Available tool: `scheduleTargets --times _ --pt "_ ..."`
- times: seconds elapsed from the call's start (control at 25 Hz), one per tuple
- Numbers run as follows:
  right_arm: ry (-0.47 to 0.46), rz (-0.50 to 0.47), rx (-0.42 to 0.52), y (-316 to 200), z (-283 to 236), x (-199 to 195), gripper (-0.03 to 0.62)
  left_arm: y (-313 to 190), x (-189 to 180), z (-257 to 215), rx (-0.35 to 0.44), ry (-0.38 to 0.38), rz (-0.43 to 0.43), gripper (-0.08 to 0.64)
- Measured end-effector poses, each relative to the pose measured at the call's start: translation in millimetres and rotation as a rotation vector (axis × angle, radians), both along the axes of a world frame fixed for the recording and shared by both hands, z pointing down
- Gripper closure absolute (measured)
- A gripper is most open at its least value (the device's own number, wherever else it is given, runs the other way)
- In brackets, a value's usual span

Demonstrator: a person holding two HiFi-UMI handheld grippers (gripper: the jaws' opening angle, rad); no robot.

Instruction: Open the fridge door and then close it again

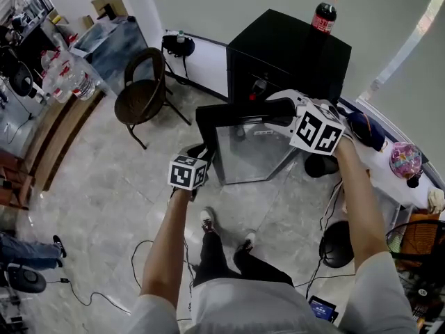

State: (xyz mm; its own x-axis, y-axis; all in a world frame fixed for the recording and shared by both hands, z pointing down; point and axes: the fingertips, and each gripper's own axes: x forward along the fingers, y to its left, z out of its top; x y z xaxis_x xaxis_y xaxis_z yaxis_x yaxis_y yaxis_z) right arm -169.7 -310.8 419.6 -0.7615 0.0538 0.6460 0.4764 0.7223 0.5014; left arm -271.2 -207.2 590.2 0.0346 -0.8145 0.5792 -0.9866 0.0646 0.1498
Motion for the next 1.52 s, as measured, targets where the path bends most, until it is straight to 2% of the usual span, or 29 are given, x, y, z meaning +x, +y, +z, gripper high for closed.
scheduleTargets --times 0.12,0.28,0.52,0.8,0.96,1.08,1.2,1.28,1.4,1.52 --pt "0.010 -0.026 -0.006 8.4 2.4 6.3 0.394 15.2 11.7 -0.2 -0.003 0.016 -0.020 0.456" --pt "0.031 -0.041 0.000 20.9 2.0 18.3 0.391 35.5 35.2 0.1 -0.009 0.035 -0.006 0.465" --pt "0.053 -0.038 0.011 45.3 3.4 36.3 0.372 75.6 72.1 -2.7 0.052 0.135 0.027 0.466" --pt "0.091 -0.047 0.070 62.7 6.2 67.2 0.360 113.1 103.8 -16.9 0.103 0.144 0.123 0.459" --pt "0.155 -0.078 0.126 76.9 12.0 89.3 0.352 131.9 135.3 -5.2 0.056 0.103 0.228 0.455" --pt "0.186 -0.104 0.181 83.1 13.7 105.8 0.344 137.9 170.5 2.9 0.022 0.078 0.318 0.420" --pt "0.188 -0.097 0.234 83.0 11.3 123.7 0.343 136.7 201.7 11.5 -0.007 0.049 0.366 0.410" --pt "0.187 -0.075 0.269 84.6 12.6 138.5 0.339 133.9 222.0 14.5 0.004 0.054 0.390 0.409" --pt "0.124 -0.004 0.252 86.0 9.2 163.4 0.331 129.4 246.0 16.8 0.020 0.059 0.399 0.411" --pt "-0.047 0.157 0.091 84.9 -1.3 194.8 0.331 127.5 264.8 17.5 0.027 0.091 0.375 0.422"
